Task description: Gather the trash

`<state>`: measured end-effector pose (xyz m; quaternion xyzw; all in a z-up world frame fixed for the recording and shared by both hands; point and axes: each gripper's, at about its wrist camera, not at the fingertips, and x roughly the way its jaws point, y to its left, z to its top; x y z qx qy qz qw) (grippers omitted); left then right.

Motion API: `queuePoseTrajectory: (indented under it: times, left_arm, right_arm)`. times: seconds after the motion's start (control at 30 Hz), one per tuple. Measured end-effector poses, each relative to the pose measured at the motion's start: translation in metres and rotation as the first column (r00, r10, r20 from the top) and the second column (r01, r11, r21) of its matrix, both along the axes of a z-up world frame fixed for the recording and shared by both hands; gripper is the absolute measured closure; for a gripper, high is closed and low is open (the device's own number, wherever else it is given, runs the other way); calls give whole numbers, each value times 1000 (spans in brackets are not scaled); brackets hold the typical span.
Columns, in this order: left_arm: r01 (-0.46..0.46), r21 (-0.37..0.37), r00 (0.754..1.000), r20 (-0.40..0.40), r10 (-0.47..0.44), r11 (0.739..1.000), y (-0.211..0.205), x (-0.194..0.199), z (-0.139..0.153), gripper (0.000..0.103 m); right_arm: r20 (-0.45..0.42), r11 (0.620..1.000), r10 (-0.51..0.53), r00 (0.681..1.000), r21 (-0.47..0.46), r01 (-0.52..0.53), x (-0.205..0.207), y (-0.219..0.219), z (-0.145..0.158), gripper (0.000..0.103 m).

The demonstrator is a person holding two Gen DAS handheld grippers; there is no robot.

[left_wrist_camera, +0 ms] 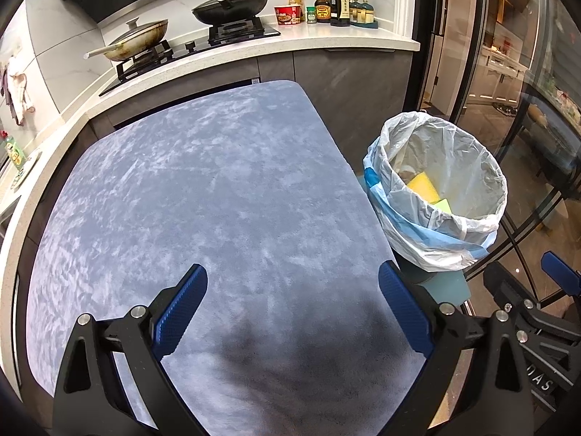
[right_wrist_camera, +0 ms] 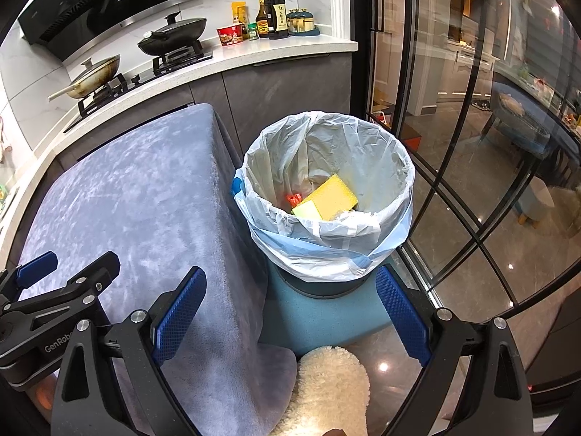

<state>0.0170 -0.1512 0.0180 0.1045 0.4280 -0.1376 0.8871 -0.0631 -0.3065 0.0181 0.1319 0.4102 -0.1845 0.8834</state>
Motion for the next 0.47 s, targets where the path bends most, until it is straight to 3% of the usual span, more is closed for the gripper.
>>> queuePoseTrajectory:
  times: [0.47]
  left_arm:
    - [-5, -5, 1000, 2, 5, 1000, -1, 3, 2, 12]
  right_arm:
    - [-3, 1000, -4, 1000, -3, 4, 4, -1, -2, 12]
